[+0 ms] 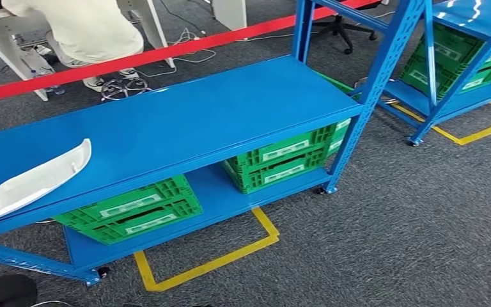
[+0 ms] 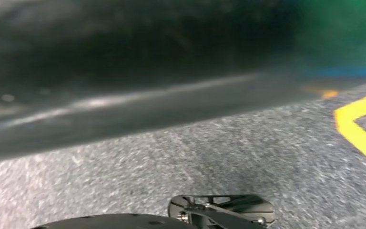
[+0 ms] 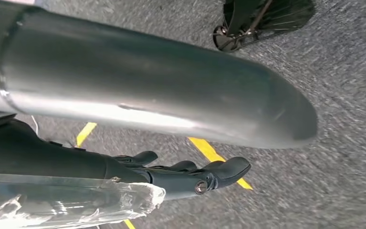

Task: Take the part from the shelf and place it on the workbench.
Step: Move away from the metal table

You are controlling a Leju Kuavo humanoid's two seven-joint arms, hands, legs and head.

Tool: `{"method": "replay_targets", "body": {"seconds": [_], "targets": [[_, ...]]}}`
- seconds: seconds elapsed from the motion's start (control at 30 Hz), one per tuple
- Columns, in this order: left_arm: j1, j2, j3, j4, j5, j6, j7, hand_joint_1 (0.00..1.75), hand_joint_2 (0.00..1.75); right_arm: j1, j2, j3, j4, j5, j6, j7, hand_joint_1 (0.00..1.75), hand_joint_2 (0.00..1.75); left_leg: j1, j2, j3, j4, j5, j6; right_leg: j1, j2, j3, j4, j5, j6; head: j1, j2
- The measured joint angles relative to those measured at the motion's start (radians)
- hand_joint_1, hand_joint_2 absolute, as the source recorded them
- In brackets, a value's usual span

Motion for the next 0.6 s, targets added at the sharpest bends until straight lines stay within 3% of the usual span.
{"method": "replay_targets", "body": {"seconds": [0.03, 0.1, 0.17, 0.23, 0.27, 0.33, 0.37, 0.43, 0.47, 0.5, 0.6], "targets": [[0.001, 0.000, 0.000, 0.000, 0.000, 0.000, 0.000, 0.00, 0.00, -0.001, 0.000, 0.000, 0.000, 0.000, 0.000, 0.000, 0.00, 0.00, -0.004, 0.006, 0.027, -0.051, 0.033, 0.009, 0.004, -0.011, 0.002, 0.000, -0.001, -0.001, 0.000, 0.000], [0.000, 0.001, 0.000, 0.000, 0.000, 0.000, 0.000, 0.00, 0.00, -0.003, 0.001, 0.000, 0.000, 0.001, 0.000, 0.000, 0.00, 0.00, -0.019, 0.052, 0.095, -0.181, 0.086, 0.036, 0.011, -0.030, 0.006, 0.000, -0.006, 0.000, 0.000, 0.000], [-0.004, 0.001, 0.001, 0.000, 0.000, 0.000, 0.000, 0.00, 0.00, -0.004, 0.003, 0.000, 0.000, 0.001, 0.000, 0.000, 0.00, 0.00, -0.033, 0.088, 0.126, -0.249, 0.094, 0.053, 0.016, -0.050, 0.007, 0.000, -0.009, 0.006, 0.000, 0.000], [-0.003, 0.001, 0.001, 0.000, 0.000, 0.000, 0.000, 0.00, 0.00, -0.005, 0.003, 0.000, 0.000, 0.000, 0.000, 0.000, 0.00, 0.00, -0.033, 0.073, 0.128, -0.264, 0.093, 0.054, 0.017, -0.070, 0.010, -0.004, -0.011, 0.014, -0.002, 0.000], [0.000, 0.000, 0.002, 0.000, 0.000, 0.000, 0.000, 0.00, 0.00, -0.006, 0.003, 0.000, 0.000, 0.000, 0.000, -0.001, 0.00, 0.00, -0.030, 0.064, 0.130, -0.271, 0.097, 0.055, 0.016, -0.058, 0.010, -0.002, -0.016, 0.018, 0.000, 0.000], [0.001, -0.001, 0.003, -0.001, 0.000, 0.000, 0.000, 0.00, 0.00, -0.007, 0.003, 0.000, 0.000, -0.002, -0.002, -0.006, 0.00, 0.00, -0.022, 0.044, 0.136, -0.285, 0.106, 0.058, 0.012, -0.001, -0.012, 0.052, -0.052, 0.027, 0.002, 0.000], [0.000, -0.002, 0.004, -0.001, 0.000, -0.001, 0.000, 0.00, 0.00, -0.006, 0.003, -0.001, 0.000, -0.003, -0.003, -0.009, 0.00, 0.00, -0.021, 0.035, 0.136, -0.287, 0.108, 0.059, 0.009, 0.033, -0.041, 0.111, -0.082, 0.030, 0.004, 0.000], [-0.003, -0.004, 0.005, -0.001, 0.000, -0.002, 0.000, 0.00, 0.00, -0.002, 0.003, -0.002, 0.000, -0.004, -0.006, -0.012, 0.00, 0.00, -0.020, 0.017, 0.135, -0.287, 0.109, 0.060, 0.006, 0.057, -0.108, 0.241, -0.130, 0.036, 0.006, 0.000], [-0.002, -0.005, 0.005, -0.001, 0.000, -0.002, 0.000, 0.00, 0.00, -0.001, 0.003, -0.004, 0.000, -0.004, -0.007, -0.013, 0.00, 0.00, -0.020, 0.010, 0.136, -0.287, 0.108, 0.060, 0.005, 0.059, -0.129, 0.271, -0.129, 0.038, 0.006, 0.000], [-0.002, -0.006, 0.007, -0.001, 0.000, -0.002, 0.000, 0.00, 0.00, 0.000, 0.003, -0.004, 0.000, -0.004, -0.007, -0.014, 0.00, 0.00, -0.019, 0.003, 0.138, -0.286, 0.108, 0.059, 0.003, 0.059, -0.131, 0.262, -0.108, 0.041, 0.006, 0.000], [-0.001, -0.007, 0.012, -0.001, 0.002, -0.002, 0.000, 0.00, 0.00, -0.001, 0.001, -0.005, 0.000, -0.005, -0.010, -0.016, 0.00, 0.00, -0.019, -0.010, 0.143, -0.280, 0.101, 0.048, -0.006, 0.063, -0.060, 0.081, -0.002, 0.048, 0.008, 0.000]]}}
